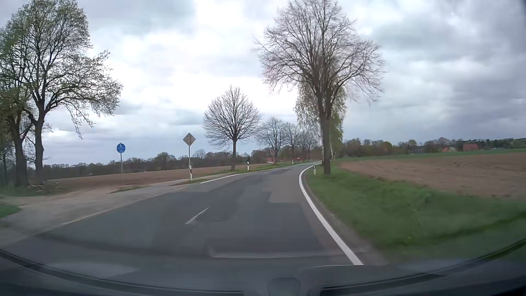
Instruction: Follow the waypoints while adhering to traffic rules and regulations
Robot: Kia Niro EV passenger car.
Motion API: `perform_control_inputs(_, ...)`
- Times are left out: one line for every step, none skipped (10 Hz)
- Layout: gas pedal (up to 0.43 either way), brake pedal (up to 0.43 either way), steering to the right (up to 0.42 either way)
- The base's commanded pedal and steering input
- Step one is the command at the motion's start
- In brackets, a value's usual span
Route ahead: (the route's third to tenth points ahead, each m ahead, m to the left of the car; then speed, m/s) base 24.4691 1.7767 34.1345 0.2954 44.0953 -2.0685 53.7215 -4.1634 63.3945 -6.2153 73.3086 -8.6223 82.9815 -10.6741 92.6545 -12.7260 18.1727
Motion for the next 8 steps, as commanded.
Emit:
perform_control_inputs(0.098, 0.000, 0.024)
perform_control_inputs(0.098, 0.000, 0.025)
perform_control_inputs(0.098, 0.000, 0.026)
perform_control_inputs(0.098, 0.000, 0.027)
perform_control_inputs(0.098, 0.000, 0.027)
perform_control_inputs(0.098, 0.000, 0.027)
perform_control_inputs(0.098, 0.000, 0.027)
perform_control_inputs(0.098, 0.000, 0.027)
